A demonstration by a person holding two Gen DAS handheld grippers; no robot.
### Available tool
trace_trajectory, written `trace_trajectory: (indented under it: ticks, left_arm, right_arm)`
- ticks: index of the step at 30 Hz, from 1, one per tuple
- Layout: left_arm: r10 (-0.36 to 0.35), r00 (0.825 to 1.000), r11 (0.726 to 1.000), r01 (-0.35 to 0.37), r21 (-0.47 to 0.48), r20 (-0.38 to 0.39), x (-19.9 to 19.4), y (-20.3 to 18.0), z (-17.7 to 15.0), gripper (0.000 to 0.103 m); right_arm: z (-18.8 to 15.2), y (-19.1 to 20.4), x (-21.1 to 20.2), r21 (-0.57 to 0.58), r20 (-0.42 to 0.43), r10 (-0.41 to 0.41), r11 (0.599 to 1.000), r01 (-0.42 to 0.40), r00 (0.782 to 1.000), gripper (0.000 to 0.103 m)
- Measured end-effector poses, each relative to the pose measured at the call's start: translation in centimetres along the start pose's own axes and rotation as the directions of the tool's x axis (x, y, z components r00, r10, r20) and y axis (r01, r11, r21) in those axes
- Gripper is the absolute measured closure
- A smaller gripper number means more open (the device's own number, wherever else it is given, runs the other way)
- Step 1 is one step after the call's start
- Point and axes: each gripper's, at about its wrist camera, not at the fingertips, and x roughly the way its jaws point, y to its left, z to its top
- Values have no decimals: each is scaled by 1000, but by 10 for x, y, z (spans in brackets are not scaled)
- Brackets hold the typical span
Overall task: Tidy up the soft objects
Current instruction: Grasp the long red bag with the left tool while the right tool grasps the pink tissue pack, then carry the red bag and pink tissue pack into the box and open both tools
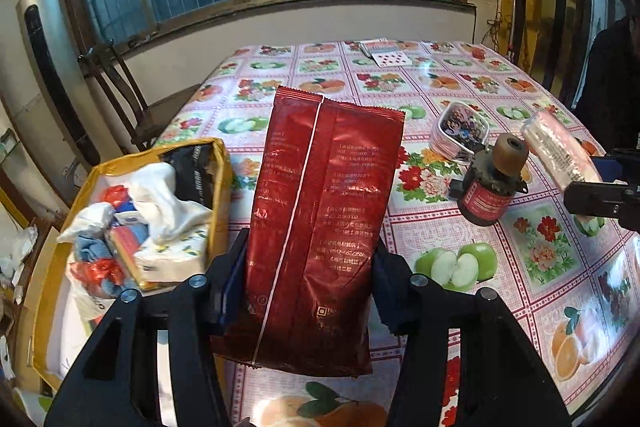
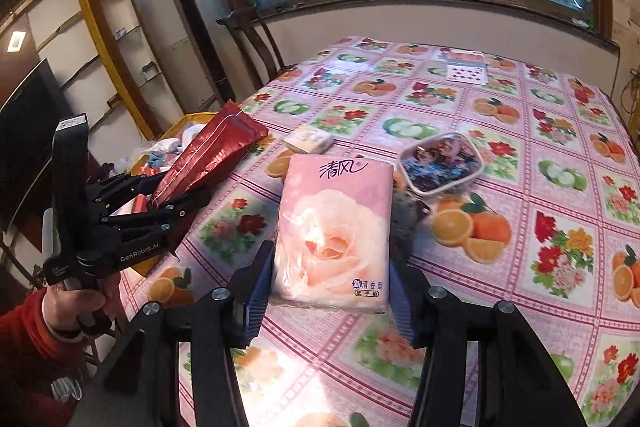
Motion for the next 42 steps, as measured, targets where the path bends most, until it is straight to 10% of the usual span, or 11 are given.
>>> trace_trajectory:
  ticks: [28,42]
  left_arm:
    - [178,984,956,-177,-234,-15,-5,155,-35,51]
    - [144,988,954,-153,-256,-54,11,173,-45,50]
  right_arm:
    - [68,179,130,-144,-94,183,970,-195,979,47]
    - [4,159,169,-302,-356,4,946,-119,935,25]
